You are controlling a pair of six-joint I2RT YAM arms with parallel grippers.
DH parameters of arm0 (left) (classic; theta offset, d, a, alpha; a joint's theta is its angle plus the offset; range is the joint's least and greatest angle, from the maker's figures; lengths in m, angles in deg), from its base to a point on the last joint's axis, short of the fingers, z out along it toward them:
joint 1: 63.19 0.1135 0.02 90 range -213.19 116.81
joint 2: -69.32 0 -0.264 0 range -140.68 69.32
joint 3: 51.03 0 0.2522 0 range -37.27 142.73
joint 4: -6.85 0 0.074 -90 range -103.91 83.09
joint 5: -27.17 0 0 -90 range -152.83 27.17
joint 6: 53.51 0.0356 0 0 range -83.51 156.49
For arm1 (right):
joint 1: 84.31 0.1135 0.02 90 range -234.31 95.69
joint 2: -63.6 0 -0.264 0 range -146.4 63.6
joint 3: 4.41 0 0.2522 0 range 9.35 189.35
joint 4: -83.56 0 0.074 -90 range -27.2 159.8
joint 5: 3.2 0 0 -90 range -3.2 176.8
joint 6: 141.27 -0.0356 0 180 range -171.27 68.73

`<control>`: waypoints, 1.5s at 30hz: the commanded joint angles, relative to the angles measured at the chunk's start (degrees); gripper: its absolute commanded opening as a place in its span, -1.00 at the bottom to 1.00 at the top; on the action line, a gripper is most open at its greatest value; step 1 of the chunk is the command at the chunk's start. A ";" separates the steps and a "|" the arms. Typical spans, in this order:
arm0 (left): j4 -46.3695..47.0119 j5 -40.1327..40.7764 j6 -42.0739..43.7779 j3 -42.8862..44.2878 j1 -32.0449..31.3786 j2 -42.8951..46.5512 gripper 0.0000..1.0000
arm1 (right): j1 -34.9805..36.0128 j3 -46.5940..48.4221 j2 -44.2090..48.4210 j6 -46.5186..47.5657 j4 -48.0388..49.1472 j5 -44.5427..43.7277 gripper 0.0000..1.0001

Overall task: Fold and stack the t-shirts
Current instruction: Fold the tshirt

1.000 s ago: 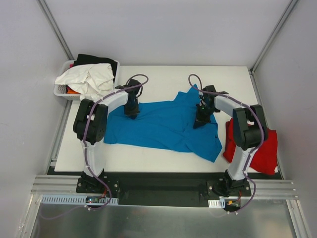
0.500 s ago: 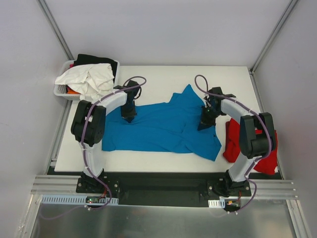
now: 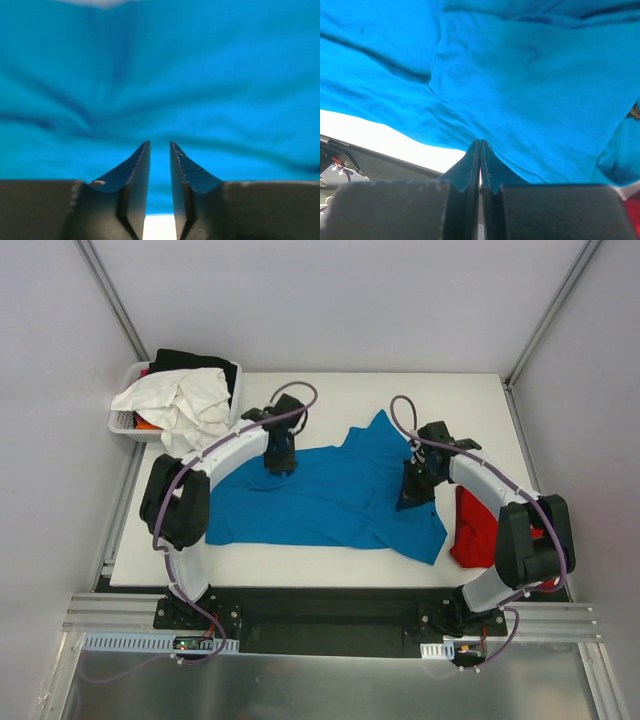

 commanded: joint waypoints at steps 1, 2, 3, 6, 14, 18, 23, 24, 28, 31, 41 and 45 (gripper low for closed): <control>-3.79 -1.71 -5.19 -10.23 -4.45 6.26 -0.61 | 0.29 -2.67 3.46 -1.09 -1.89 0.78 -0.98; -3.78 -1.36 -5.97 -13.29 -5.85 7.14 -0.66 | 0.21 -3.46 3.90 -1.18 -1.89 0.78 -0.98; -3.78 -1.35 -6.33 -14.80 -6.22 8.89 -0.67 | 0.29 -4.77 4.17 -1.35 -1.54 0.87 -0.98; -3.79 -1.53 -7.39 -20.08 -6.40 11.10 -0.72 | 0.29 -6.97 4.70 -1.79 -0.32 1.13 -0.98; -0.89 -2.58 -8.09 -28.51 -5.61 12.25 -0.71 | -0.32 -11.10 3.65 -4.07 3.90 3.42 -0.98; 1.13 -4.16 -8.71 -31.77 -4.20 12.95 -0.71 | -2.42 -13.30 3.56 -5.22 6.19 6.14 -0.98; 2.45 -3.47 -8.09 -35.37 -0.16 17.07 -0.82 | -5.59 -15.24 5.49 -4.26 6.90 7.20 -0.98; 2.89 -3.20 -7.92 -35.90 0.54 18.13 -0.86 | -5.86 -16.11 6.27 -3.82 7.42 6.77 -0.98; 4.83 -1.09 -7.56 -38.98 4.23 25.15 -0.96 | -8.84 -19.98 13.55 -2.68 10.50 6.32 -0.98; 5.62 -1.62 -6.60 -40.39 5.91 27.89 -0.95 | -10.34 -19.82 15.68 -0.23 10.33 5.18 -0.98; 4.22 -4.61 -7.74 -31.79 0.02 24.55 -0.88 | -8.76 -15.87 11.03 0.84 6.99 7.64 -0.98; 0.79 -0.75 -8.01 -29.06 -0.24 25.78 -0.87 | -3.94 -13.67 10.41 1.37 5.23 2.48 -0.98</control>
